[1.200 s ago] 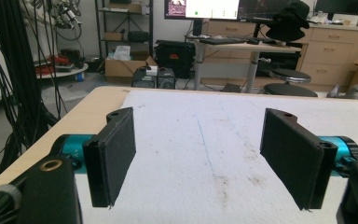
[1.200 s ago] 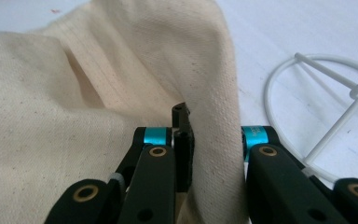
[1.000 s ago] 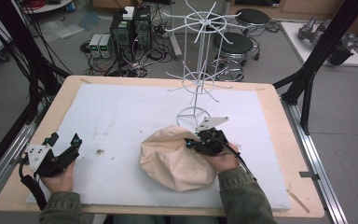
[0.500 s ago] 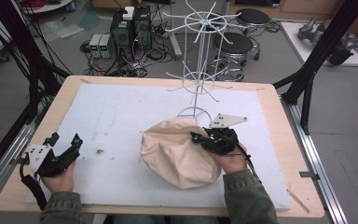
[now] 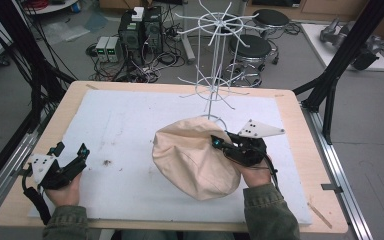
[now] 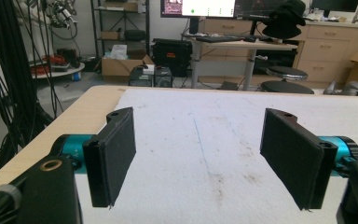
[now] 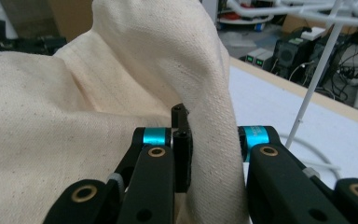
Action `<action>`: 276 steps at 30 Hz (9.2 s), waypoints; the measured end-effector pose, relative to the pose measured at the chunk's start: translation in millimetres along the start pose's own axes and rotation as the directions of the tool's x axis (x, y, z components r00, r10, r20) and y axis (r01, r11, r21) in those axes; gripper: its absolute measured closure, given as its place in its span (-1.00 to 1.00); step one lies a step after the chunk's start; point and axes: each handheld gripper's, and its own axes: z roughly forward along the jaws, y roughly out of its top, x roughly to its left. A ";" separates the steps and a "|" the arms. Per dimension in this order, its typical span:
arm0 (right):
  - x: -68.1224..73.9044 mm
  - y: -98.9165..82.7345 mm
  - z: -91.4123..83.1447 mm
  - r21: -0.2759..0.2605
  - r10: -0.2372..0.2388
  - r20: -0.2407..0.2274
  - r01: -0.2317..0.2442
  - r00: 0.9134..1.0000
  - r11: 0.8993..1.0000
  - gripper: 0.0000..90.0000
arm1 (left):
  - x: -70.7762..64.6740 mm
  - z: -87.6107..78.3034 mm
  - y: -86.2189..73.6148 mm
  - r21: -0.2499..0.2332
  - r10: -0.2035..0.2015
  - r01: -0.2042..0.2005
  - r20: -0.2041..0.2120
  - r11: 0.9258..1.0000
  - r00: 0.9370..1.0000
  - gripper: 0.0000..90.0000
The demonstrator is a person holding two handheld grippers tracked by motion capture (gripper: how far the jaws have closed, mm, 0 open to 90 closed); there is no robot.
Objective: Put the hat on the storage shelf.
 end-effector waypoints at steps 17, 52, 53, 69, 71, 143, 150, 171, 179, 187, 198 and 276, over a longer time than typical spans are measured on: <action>-5.5 18.2 -26.5 -0.242 0.039 -0.038 -0.047 0.999 0.969 0.75 | -0.2 1.3 -0.6 0.008 -0.004 0.004 0.008 1.000 1.000 -0.41; -2.0 61.2 -77.4 -0.649 0.050 0.101 0.028 0.994 0.760 0.73 | 1.3 1.3 -0.6 0.012 -0.010 0.010 0.010 1.000 1.000 -0.41; -1.6 62.9 -78.4 -0.655 0.046 0.102 0.032 0.994 0.755 0.73 | 1.4 1.6 -0.7 0.013 -0.010 0.010 0.010 1.000 1.000 -0.41; -10.4 96.3 -90.1 -0.737 0.085 0.133 0.041 0.987 0.675 0.73 | 1.1 1.5 -0.4 0.009 -0.010 0.010 0.018 1.000 1.000 -0.41; -15.3 101.8 -91.9 -0.748 0.111 0.148 0.038 0.983 0.663 0.73 | 1.0 1.5 -0.3 0.007 -0.010 0.010 0.015 1.000 1.000 -0.41; -46.9 35.8 -28.4 -0.619 0.259 0.346 0.012 0.902 0.786 0.65 | 0.2 1.4 -0.4 0.010 -0.017 0.017 0.019 1.000 1.000 -0.40; -48.1 24.8 -14.6 -0.517 0.213 0.380 0.016 0.900 0.856 0.62 | 0.1 1.3 -0.4 0.011 -0.019 0.019 0.019 1.000 1.000 -0.40; -42.5 19.1 -20.7 -0.484 0.240 0.396 -0.021 0.886 0.875 -0.47 | -0.1 1.1 -0.2 0.005 -0.022 0.022 0.020 1.000 1.000 -0.40; -39.3 16.9 -25.7 -0.467 0.265 0.396 -0.056 0.879 0.883 -0.73 | -0.2 1.1 -0.3 0.005 -0.021 0.021 0.019 1.000 1.000 -0.40; -38.1 10.2 -27.4 -0.463 0.264 0.418 -0.046 0.869 0.885 -0.75 | -0.1 0.8 -0.2 0.003 -0.020 0.020 0.019 1.000 1.000 -0.40; -24.1 4.4 -43.1 -0.450 0.277 0.468 -0.043 0.839 0.892 -0.75 | 0.1 0.4 0.1 0.003 -0.018 0.018 0.019 1.000 1.000 -0.40; -17.4 -104.4 -76.6 -0.316 0.330 0.676 -0.146 0.659 0.937 -0.75 | -1.5 -2.2 0.0 0.005 -0.018 0.018 0.023 1.000 1.000 -0.40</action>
